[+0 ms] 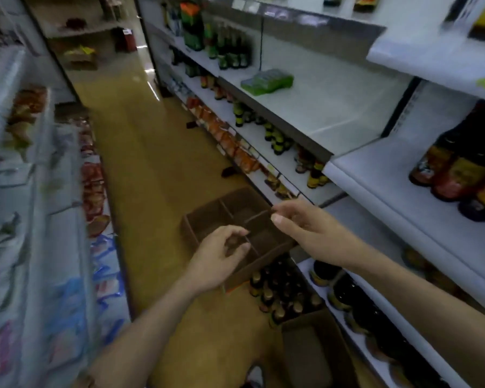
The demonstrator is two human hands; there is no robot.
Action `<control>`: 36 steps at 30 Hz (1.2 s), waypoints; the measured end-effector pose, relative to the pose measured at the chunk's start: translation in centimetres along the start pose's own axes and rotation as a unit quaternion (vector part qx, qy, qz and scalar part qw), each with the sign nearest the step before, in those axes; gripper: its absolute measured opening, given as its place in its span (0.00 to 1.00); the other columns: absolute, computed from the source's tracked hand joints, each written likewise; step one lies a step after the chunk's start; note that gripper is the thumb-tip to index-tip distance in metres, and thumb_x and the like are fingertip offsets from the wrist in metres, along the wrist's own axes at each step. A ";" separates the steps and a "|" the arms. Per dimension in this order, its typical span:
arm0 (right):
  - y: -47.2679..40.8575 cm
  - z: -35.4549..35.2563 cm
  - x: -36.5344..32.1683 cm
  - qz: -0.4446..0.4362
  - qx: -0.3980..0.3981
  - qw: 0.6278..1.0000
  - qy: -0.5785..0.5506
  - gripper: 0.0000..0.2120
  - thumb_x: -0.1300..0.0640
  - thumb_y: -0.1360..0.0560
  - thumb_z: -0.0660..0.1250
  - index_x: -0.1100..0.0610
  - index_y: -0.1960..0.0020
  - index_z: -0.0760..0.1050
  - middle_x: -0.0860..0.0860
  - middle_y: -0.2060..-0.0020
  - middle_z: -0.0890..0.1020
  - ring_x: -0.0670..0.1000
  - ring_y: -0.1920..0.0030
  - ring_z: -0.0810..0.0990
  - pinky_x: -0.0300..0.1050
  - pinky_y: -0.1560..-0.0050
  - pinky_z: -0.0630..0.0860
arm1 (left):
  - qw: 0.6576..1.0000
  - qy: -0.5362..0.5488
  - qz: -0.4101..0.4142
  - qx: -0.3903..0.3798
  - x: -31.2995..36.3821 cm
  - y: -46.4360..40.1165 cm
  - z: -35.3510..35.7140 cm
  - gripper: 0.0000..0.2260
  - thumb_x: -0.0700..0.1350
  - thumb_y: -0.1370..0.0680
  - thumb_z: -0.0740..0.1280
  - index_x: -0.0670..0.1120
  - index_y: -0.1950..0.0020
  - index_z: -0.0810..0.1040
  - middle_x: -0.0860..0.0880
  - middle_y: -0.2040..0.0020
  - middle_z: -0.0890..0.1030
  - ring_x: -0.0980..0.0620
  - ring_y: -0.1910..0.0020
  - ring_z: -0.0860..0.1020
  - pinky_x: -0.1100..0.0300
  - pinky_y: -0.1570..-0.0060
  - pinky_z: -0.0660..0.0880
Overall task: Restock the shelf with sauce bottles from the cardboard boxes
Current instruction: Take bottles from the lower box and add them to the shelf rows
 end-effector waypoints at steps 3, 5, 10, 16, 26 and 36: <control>-3.0 0.1 4.2 0.042 0.015 0.999 -0.011 0.21 0.42 0.21 0.59 0.49 0.31 0.69 0.42 0.43 0.74 0.43 0.43 0.76 0.34 0.50 0.72 | 0.999 0.000 -0.011 -0.041 -2.1 -4.4 2.1 0.08 0.47 0.21 0.65 0.59 0.45 0.73 0.53 0.43 0.76 0.58 0.43 0.76 0.62 0.42 0.74; -5.4 0.2 7.1 0.061 0.025 0.997 -0.033 0.21 0.43 0.21 0.60 0.50 0.31 0.69 0.43 0.42 0.75 0.43 0.44 0.76 0.34 0.50 0.73 | 0.998 0.002 -0.015 -0.057 -3.5 -7.5 3.5 0.09 0.46 0.21 0.65 0.60 0.46 0.72 0.53 0.43 0.77 0.59 0.43 0.76 0.63 0.42 0.74; -10.0 0.3 14.9 0.127 0.067 0.987 -0.076 0.22 0.43 0.21 0.62 0.51 0.30 0.69 0.45 0.41 0.77 0.43 0.45 0.77 0.32 0.50 0.73 | 0.992 -0.018 -0.056 -0.116 -7.9 -15.2 7.8 0.09 0.46 0.20 0.64 0.54 0.41 0.73 0.54 0.42 0.76 0.58 0.43 0.75 0.63 0.43 0.74; -12.9 2.4 24.5 0.200 0.094 0.970 -0.104 0.21 0.46 0.22 0.65 0.54 0.32 0.71 0.49 0.41 0.79 0.46 0.43 0.77 0.36 0.45 0.74 | 0.970 -0.060 -0.084 -0.220 -14.3 -21.2 15.1 0.15 0.46 0.19 0.62 0.49 0.32 0.71 0.53 0.37 0.72 0.59 0.42 0.72 0.70 0.49 0.70; -17.0 13.7 40.0 0.280 0.126 0.941 -0.142 0.19 0.48 0.23 0.67 0.54 0.34 0.73 0.45 0.44 0.77 0.46 0.42 0.76 0.42 0.40 0.74 | 0.939 -0.108 -0.075 -0.319 -27.9 -27.8 25.8 0.21 0.43 0.20 0.64 0.48 0.28 0.66 0.49 0.32 0.69 0.55 0.36 0.70 0.76 0.45 0.60; -20.9 27.3 54.7 0.297 0.034 0.949 -0.100 0.23 0.48 0.23 0.67 0.54 0.30 0.68 0.48 0.39 0.73 0.44 0.46 0.74 0.33 0.51 0.71 | 0.916 -0.141 -0.048 -0.372 -43.7 -30.2 36.3 0.24 0.43 0.21 0.64 0.48 0.26 0.63 0.48 0.28 0.66 0.50 0.28 0.65 0.61 0.31 0.62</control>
Point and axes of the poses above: each hand's wrist, its own y-axis away from the middle knuckle, its own z-axis out of the palm, x = y × z, the point moved 5 cm from there along -y, towards the middle knuckle
